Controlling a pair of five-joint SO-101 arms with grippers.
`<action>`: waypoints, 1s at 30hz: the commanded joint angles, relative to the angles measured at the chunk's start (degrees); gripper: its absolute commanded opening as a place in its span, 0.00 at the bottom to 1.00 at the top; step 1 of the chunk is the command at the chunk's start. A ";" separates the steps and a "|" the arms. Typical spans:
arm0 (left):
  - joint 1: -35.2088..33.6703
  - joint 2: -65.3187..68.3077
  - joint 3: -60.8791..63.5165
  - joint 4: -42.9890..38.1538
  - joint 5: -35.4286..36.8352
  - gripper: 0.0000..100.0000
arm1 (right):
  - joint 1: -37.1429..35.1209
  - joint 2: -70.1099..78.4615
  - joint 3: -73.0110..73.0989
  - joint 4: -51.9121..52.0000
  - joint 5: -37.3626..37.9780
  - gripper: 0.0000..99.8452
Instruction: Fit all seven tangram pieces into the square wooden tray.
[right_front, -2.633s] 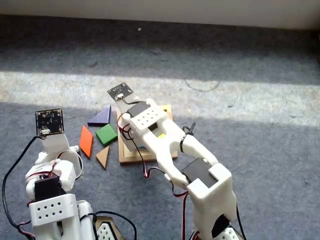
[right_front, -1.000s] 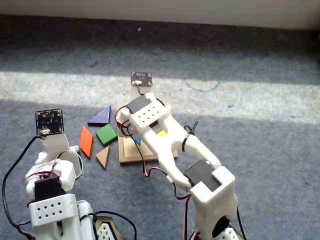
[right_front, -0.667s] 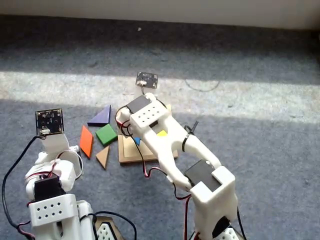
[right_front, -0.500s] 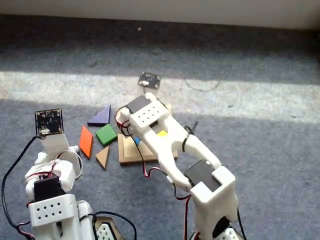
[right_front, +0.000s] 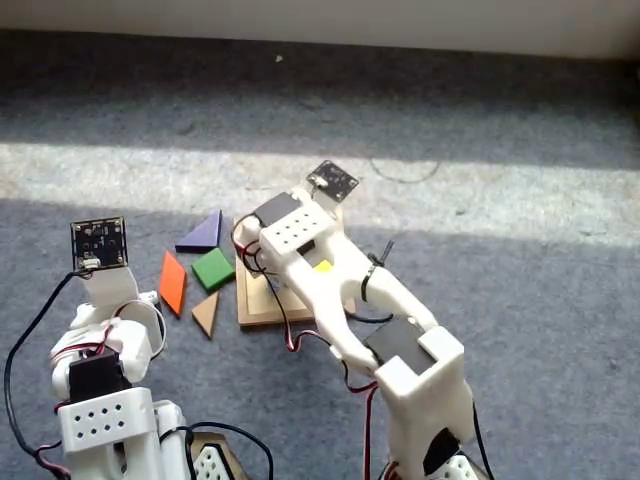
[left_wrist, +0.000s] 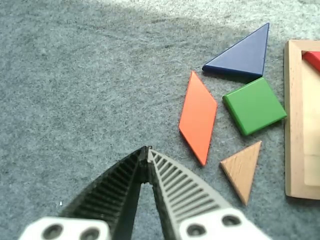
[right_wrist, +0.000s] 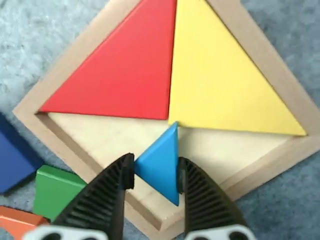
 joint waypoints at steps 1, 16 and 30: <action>1.19 -0.48 -0.48 -1.14 -0.44 0.01 | 1.01 -0.13 -3.12 0.66 -0.53 0.01; 1.19 -0.48 -0.48 -1.14 -0.44 0.01 | -0.66 -0.31 -3.21 2.33 -0.44 0.25; 1.19 -0.48 -0.57 -1.14 -0.44 0.01 | -1.63 -0.40 -10.68 9.19 -0.44 0.29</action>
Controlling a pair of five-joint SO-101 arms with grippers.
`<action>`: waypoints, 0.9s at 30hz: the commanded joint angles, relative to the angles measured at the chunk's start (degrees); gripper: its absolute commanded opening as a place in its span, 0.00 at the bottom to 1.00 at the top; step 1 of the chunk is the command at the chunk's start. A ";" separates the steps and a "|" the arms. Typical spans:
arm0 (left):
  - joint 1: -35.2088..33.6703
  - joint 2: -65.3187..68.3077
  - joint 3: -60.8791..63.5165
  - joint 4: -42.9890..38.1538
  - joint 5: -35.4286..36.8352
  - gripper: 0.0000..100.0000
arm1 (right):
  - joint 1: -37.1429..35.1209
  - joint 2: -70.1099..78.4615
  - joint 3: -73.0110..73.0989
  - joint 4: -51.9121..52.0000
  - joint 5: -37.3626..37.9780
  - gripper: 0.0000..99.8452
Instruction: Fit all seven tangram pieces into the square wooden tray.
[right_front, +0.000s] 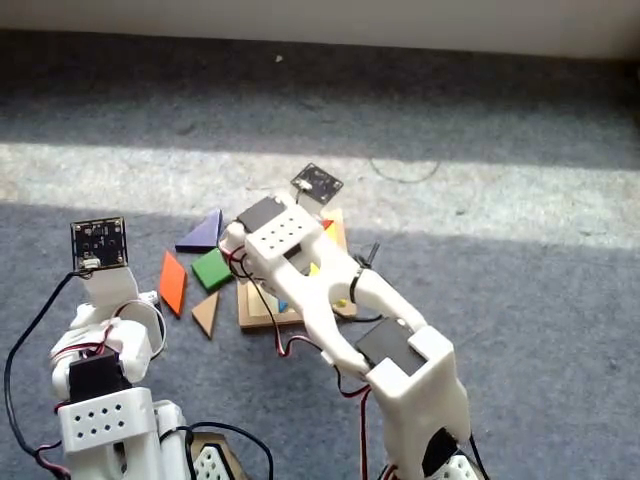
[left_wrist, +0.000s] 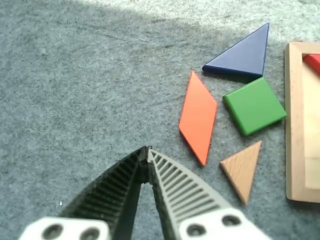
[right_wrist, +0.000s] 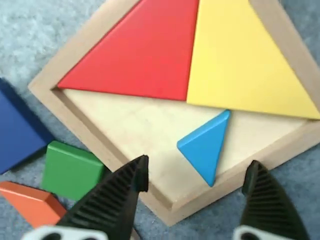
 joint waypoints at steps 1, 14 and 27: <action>1.19 -0.48 -0.57 -1.14 -0.44 0.01 | 1.27 -1.27 -8.40 7.34 -0.35 0.29; 1.19 -0.48 -0.57 -1.14 -0.44 0.01 | 7.96 -1.10 -20.35 21.14 30.24 0.28; 0.84 -0.48 -0.84 -1.14 -0.44 0.01 | 9.63 -0.92 -17.45 19.12 77.80 0.00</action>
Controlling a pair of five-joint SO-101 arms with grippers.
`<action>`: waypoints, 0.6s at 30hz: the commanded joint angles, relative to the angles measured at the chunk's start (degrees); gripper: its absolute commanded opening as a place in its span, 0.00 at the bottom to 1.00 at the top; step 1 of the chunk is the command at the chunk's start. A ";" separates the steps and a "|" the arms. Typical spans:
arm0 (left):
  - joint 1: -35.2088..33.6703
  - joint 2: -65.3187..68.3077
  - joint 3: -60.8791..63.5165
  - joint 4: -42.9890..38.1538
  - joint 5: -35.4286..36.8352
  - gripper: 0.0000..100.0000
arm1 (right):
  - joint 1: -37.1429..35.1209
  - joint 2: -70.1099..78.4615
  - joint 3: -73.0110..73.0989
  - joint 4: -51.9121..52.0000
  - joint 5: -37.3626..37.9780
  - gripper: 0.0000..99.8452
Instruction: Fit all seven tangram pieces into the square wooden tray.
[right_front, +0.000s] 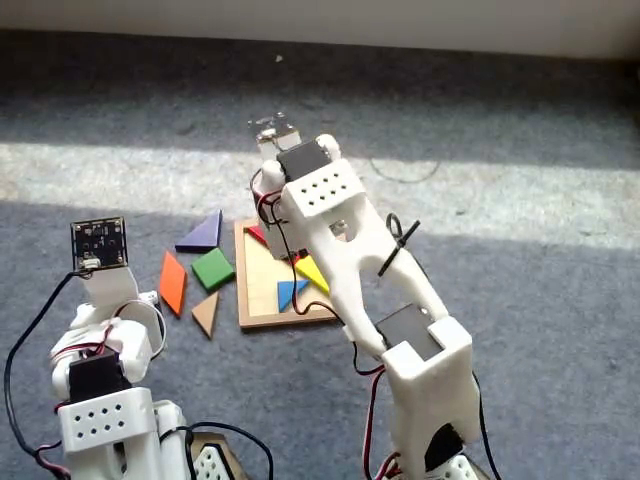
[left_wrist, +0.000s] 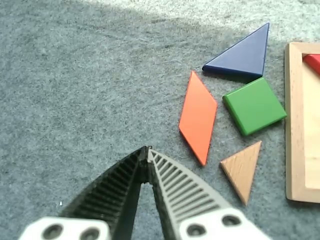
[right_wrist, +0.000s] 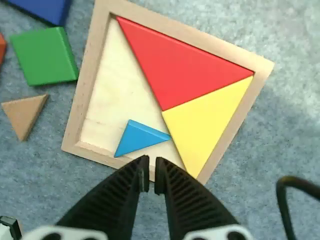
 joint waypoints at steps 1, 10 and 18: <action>0.04 -0.48 -0.84 -1.14 -0.44 0.01 | 0.66 -0.92 1.10 -2.51 3.78 0.00; -3.56 -0.48 -1.45 -2.02 -0.09 0.01 | -4.53 -0.84 15.87 -18.42 3.87 0.00; -3.56 -0.48 -1.36 -2.02 -0.09 0.01 | -6.99 -0.84 20.26 -24.04 3.87 0.00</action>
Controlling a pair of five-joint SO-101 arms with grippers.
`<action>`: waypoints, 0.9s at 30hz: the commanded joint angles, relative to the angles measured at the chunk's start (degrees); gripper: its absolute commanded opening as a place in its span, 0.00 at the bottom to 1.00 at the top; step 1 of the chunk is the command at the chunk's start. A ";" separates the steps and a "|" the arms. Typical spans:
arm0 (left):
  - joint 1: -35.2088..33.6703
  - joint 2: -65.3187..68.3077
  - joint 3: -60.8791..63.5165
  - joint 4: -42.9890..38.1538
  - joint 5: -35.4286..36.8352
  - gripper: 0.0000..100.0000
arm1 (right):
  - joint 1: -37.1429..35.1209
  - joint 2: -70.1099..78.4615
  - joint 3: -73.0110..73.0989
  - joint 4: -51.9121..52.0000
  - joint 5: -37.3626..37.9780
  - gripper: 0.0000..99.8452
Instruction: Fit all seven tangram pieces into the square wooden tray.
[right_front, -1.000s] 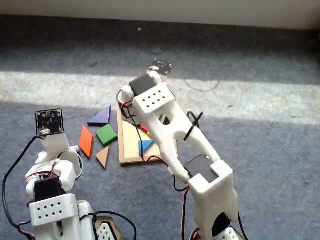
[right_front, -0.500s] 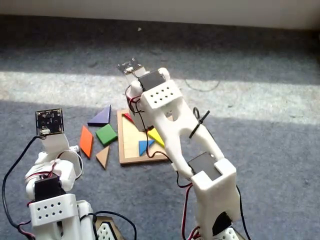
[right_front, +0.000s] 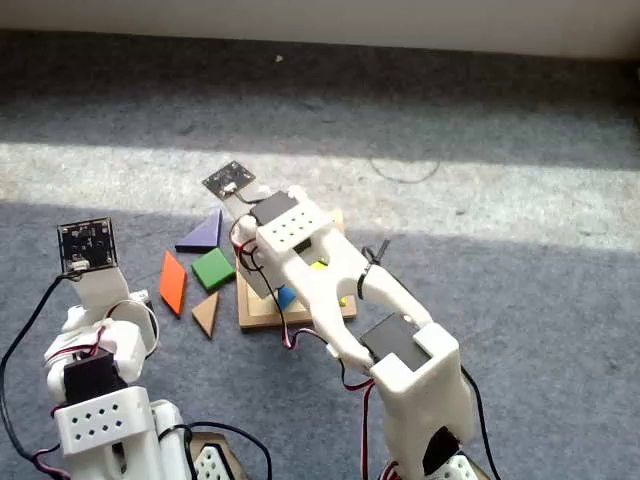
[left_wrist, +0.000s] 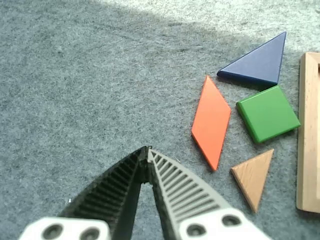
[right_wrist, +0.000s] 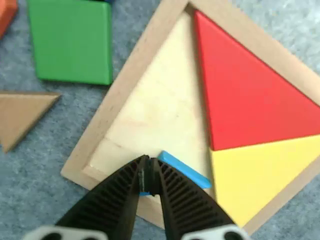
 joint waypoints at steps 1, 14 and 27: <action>-0.66 -0.48 -1.36 -1.14 -0.09 0.01 | -0.66 -0.84 -0.13 -1.71 0.53 0.00; -0.57 -0.48 -1.27 -1.05 -0.09 0.01 | 0.75 2.51 -0.04 -1.36 10.90 0.00; -0.57 -0.48 -1.19 -1.05 -0.18 0.01 | 6.64 4.70 -5.93 11.91 20.48 0.00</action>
